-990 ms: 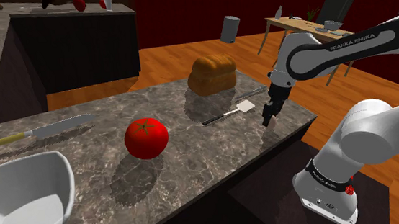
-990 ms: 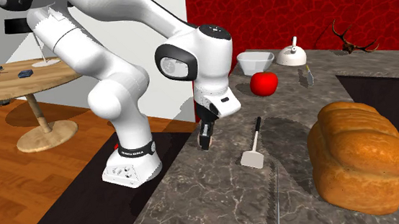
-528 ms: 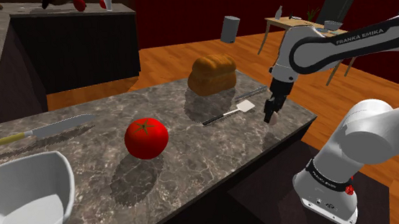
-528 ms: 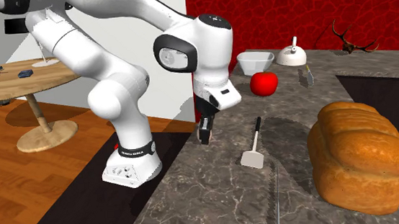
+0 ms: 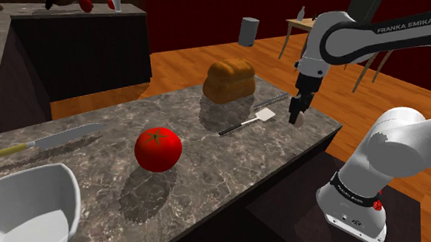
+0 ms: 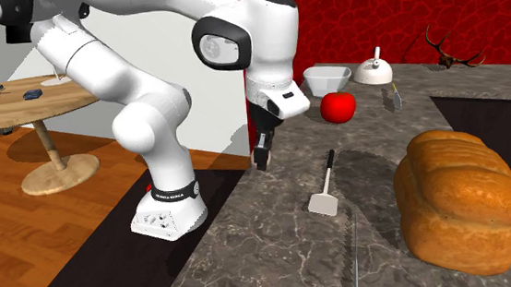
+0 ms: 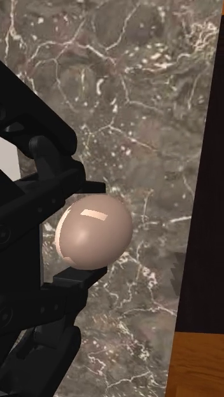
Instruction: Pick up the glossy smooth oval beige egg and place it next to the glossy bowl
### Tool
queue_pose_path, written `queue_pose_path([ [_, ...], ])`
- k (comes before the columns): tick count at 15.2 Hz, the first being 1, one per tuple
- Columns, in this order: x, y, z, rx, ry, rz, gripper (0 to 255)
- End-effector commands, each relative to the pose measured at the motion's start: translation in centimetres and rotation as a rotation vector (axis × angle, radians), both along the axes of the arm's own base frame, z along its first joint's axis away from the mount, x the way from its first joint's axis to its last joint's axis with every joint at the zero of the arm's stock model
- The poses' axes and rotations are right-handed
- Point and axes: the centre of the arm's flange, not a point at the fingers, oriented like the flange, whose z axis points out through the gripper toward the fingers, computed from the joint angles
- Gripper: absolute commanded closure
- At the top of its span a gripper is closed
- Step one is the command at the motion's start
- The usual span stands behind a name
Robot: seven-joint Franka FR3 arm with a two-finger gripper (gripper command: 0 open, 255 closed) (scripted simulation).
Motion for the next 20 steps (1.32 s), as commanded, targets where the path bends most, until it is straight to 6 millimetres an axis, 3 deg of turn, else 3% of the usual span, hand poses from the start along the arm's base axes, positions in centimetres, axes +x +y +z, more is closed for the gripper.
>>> queue_pose_path([
  [1, 0.0, -0.1, 1.1, 0.000, 0.001, 0.000, 255],
  [20, 0.0, -0.1, 11.2, 0.000, 0.001, 0.000, 255],
])
